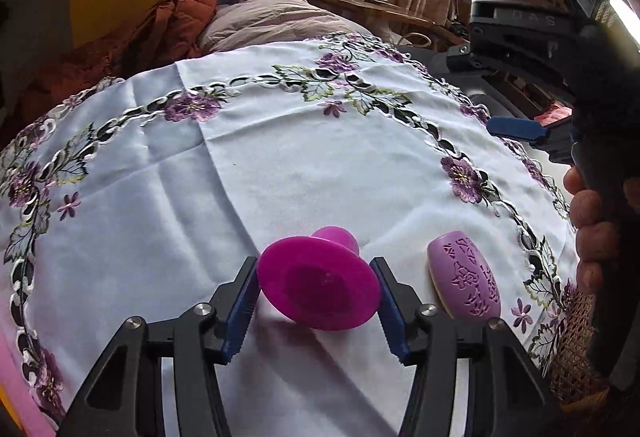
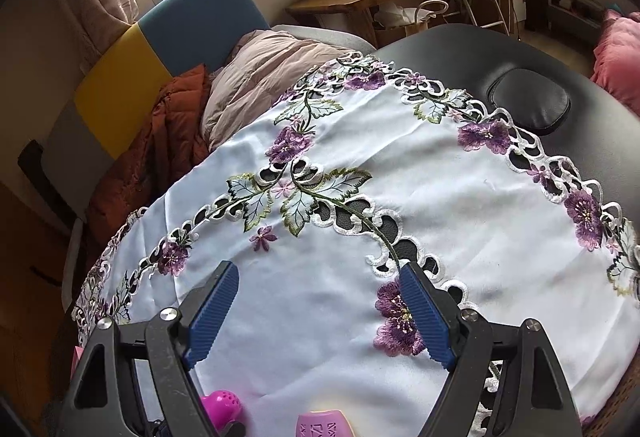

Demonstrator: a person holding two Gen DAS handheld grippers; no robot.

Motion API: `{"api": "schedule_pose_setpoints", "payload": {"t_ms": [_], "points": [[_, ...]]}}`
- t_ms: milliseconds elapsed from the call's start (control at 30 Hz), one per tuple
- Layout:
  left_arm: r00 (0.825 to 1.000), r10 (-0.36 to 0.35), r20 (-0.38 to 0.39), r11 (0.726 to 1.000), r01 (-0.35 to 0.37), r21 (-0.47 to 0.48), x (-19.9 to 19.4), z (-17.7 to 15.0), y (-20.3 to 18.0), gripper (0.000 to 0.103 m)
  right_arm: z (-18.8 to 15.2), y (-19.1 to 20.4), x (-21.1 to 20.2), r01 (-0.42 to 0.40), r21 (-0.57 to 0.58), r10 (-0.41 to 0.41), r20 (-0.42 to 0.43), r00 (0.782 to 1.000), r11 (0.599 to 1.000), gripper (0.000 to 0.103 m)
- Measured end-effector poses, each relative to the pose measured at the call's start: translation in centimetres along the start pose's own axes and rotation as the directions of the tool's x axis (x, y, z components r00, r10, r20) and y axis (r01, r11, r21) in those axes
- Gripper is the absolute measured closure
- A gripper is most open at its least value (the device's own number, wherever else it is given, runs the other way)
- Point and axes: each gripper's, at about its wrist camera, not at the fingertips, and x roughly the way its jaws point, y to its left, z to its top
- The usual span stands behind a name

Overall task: Organize rigid objects
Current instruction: 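Grasp the magenta suction cup with the left gripper and lift, then grasp the lavender patterned egg with right while left holds the magenta cup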

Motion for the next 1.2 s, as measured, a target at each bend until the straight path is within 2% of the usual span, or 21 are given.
{"api": "schedule_pose_setpoints", "payload": {"t_ms": [233,433,800,1200], "points": [[0.993,0.114,0.022,0.988,-0.111,-0.109,-2.3,-2.5,2.7,0.047,-0.6,0.9,1.2,0.001,-0.044,-0.004,-0.06,0.998,0.999,0.02],[0.986,0.163,0.043,0.979,-0.156,-0.133,-3.6,-4.5,3.8,0.047,-1.3,1.7,2.3,0.014,-0.098,-0.025,-0.111,0.993,0.995,0.02],[0.986,0.155,0.065,0.973,-0.141,-0.181,-4.0,-5.4,4.7,0.047,-3.2,3.9,4.8,0.008,-0.243,-0.064,-0.225,0.972,0.97,0.02],[0.986,0.151,0.066,0.97,-0.136,-0.201,-3.8,-5.9,5.4,0.048,-5.2,5.6,6.5,0.03,-0.4,-0.151,-0.273,0.95,0.916,0.019]]}}
